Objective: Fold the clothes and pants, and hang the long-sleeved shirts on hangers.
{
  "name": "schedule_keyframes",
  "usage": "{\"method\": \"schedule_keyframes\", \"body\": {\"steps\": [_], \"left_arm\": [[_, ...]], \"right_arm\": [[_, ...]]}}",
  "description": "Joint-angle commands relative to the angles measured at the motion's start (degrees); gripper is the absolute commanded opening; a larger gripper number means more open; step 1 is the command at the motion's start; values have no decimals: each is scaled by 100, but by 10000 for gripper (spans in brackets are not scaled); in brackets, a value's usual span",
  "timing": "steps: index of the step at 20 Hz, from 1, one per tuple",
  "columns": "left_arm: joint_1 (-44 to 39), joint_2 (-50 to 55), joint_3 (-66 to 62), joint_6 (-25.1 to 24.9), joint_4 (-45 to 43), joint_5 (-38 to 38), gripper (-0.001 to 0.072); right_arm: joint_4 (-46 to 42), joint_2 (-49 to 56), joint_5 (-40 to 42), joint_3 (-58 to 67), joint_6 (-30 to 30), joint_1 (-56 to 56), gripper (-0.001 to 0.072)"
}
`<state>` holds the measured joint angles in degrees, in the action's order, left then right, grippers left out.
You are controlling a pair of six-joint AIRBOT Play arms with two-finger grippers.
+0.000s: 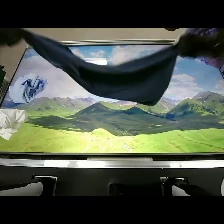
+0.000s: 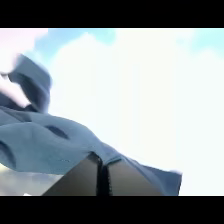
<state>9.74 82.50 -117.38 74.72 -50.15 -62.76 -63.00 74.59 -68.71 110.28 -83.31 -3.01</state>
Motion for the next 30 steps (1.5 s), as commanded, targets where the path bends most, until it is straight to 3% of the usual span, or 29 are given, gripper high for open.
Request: {"method": "schedule_keyframes", "body": {"steps": [1, 3, 8, 10, 13, 16, 20, 22, 26, 30], "left_arm": [[-136, -1019, -789, 741, -1355, 391, 12], [-136, -2092, -76, 776, -2020, 455, 12], [-131, -4074, 907, 1458, -3438, 315, 12], [-131, -4424, 918, 1742, -3757, 291, 13], [-131, -4472, 918, 2026, -3812, 33, 13], [-136, -3976, 918, 1928, -3523, -553, 13], [-136, -2570, 918, 1154, -2594, -1228, 13], [-138, -1714, 918, 1027, -2352, -1364, 14], [-321, 138, 918, 745, -2035, -1130, 14], [-704, 1847, 916, 621, -2035, -428, 14]], "right_arm": [[-439, -474, 328, 1506, -341, 42, 28], [-555, -1257, 367, 1373, -551, 42, 28], [-1342, -2765, 151, 1185, -1276, 42, 29], [-1617, -3010, 52, 1185, -1696, 42, 30], [-1606, -2911, -354, 1185, -1779, 42, 30], [-1541, -2415, -925, 1185, -1869, 42, 29], [-1495, -1248, -1729, 1182, -1985, 42, 29], [-1495, -514, -1834, 1130, -1982, 42, 30], [-1504, 839, -1506, 479, -1784, 42, 30], [-1502, 2247, -1005, 345, -1685, 42, 30]]}}
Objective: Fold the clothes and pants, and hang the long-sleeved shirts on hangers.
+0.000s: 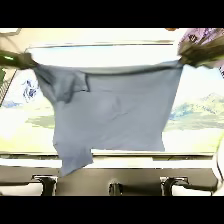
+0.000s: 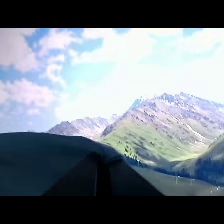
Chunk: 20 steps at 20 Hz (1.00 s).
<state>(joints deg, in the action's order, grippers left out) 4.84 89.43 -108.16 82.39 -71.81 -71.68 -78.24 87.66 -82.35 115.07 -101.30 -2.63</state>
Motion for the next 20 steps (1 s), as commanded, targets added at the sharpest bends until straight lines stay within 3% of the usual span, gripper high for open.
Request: {"method": "schedule_keyframes", "body": {"steps": [1, 5, 8, 11, 16, 20], "left_arm": [[-282, 1469, -7, -144, 131, 782, 14], [-417, 2131, -9, -151, 131, 1978, 16], [-415, 2142, -9, -317, 133, 1926, 16], [-387, 2057, -20, -313, 131, 1410, 17], [-308, 2002, -20, -295, 90, -120, 16], [-267, 2011, -17, -267, -120, -909, 16]], "right_arm": [[22, 1217, 634, -133, 173, 4, 30], [111, 1978, 1537, -133, 208, 4, 30], [96, 2085, 1303, -133, 210, 9, 30], [-24, 2074, 684, -133, 227, 9, 30], [-540, 2074, -507, -133, 227, 9, 30], [-813, 2111, -879, -140, 234, 9, 30]]}}
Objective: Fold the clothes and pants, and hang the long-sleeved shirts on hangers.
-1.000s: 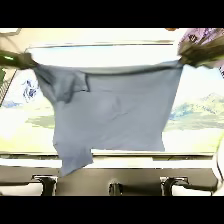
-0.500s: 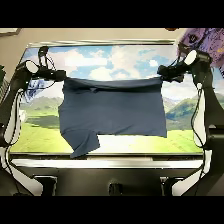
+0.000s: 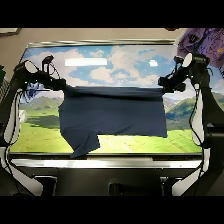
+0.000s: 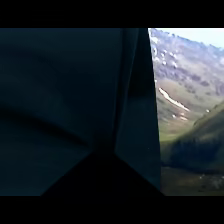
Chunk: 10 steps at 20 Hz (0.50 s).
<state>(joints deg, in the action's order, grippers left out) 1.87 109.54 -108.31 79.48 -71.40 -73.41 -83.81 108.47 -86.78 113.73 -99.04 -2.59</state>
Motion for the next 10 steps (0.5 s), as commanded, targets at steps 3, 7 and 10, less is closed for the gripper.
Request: {"method": "schedule_keyframes", "body": {"steps": [3, 7, 10], "left_arm": [[31, 13, -2, 61, -470, -942, 17], [-44, 94, -2, 59, -461, -940, 17], [-105, 190, -2, 59, -468, -938, 18]], "right_arm": [[-267, 164, -573, -9, 26, 4, 30], [-234, 389, -640, -20, 24, 4, 30], [-232, 485, -638, -42, 24, 4, 31]]}}
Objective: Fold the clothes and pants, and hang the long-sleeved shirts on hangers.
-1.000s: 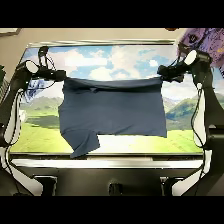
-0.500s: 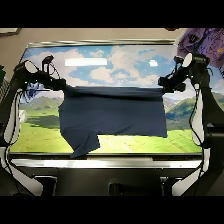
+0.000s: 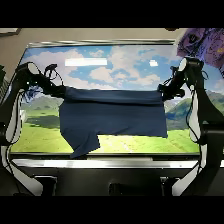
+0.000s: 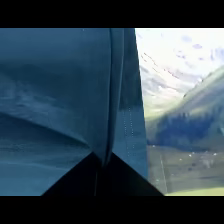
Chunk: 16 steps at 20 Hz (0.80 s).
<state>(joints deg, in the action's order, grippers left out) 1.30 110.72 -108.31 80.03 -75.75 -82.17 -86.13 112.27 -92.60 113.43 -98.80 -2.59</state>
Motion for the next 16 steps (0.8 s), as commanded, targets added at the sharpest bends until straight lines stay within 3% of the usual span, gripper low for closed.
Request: {"method": "schedule_keyframes", "body": {"steps": [1, 5, 7, 9, 10, 11, 12, 15, 16], "left_arm": [[-63, 111, -2, 7, -31, -61, 18], [-153, 232, -2, 7, -24, -55, 18], [-203, 282, -2, 7, -13, -48, 21], [-223, 321, -2, 9, -13, -48, 85], [-221, 323, -2, 9, -13, -48, 163], [-221, 319, -4, 24, -15, -48, 337], [-210, 304, -4, 151, -26, -48, 451], [-85, 61, -7, 426, -66, -142, 657], [31, -122, -4, 474, -70, -205, 657]], "right_arm": [[-2, 133, -85, -11, 0, 4, 31], [-11, 308, -264, -11, 2, 4, 36], [-11, 435, -302, -11, 0, 4, 199], [-39, 496, -267, -11, 0, 4, 396], [-90, 492, -208, -9, 0, 4, 469], [-168, 468, -190, 7, 0, 4, 489], [-210, 404, -184, 7, 9, 4, 489], [-396, -4, -175, 7, 389, -59, 489], [-354, -205, -149, 4, 452, -160, 489]]}}
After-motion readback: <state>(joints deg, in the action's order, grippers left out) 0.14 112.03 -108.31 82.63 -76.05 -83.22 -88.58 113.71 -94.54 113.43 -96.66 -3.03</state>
